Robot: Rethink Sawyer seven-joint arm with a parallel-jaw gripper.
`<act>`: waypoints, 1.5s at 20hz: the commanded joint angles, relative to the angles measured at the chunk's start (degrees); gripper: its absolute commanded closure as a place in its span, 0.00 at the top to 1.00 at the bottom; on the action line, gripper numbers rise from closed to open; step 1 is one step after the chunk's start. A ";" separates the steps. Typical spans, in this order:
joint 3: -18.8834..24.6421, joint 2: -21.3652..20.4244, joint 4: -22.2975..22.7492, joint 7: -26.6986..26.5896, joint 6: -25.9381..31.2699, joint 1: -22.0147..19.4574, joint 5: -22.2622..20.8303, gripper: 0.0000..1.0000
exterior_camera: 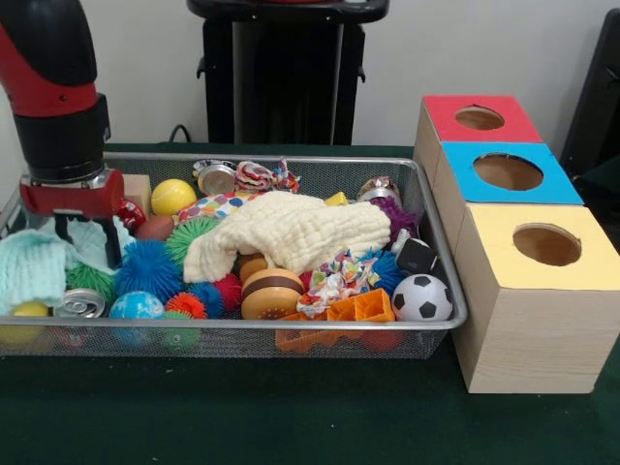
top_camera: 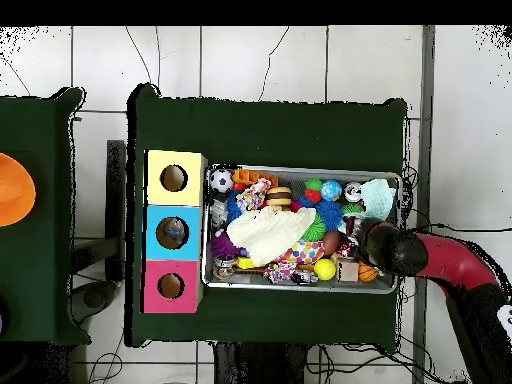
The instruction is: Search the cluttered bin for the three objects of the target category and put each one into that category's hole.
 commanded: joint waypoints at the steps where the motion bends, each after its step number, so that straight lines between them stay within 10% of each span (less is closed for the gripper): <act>1: 6.12 5.28 -4.92 -18.26 7.06 -0.09 -1.55 1.00; 7: 6.34 5.43 -4.55 -17.30 7.42 -0.77 -1.30 1.00; 8: 6.32 5.35 -4.45 -17.04 7.27 -0.80 -1.46 0.00; 22: 6.19 4.56 -3.00 -14.76 8.03 -0.19 -0.73 0.00; 30: 3.39 -1.45 3.18 -3.98 8.63 4.52 2.30 0.00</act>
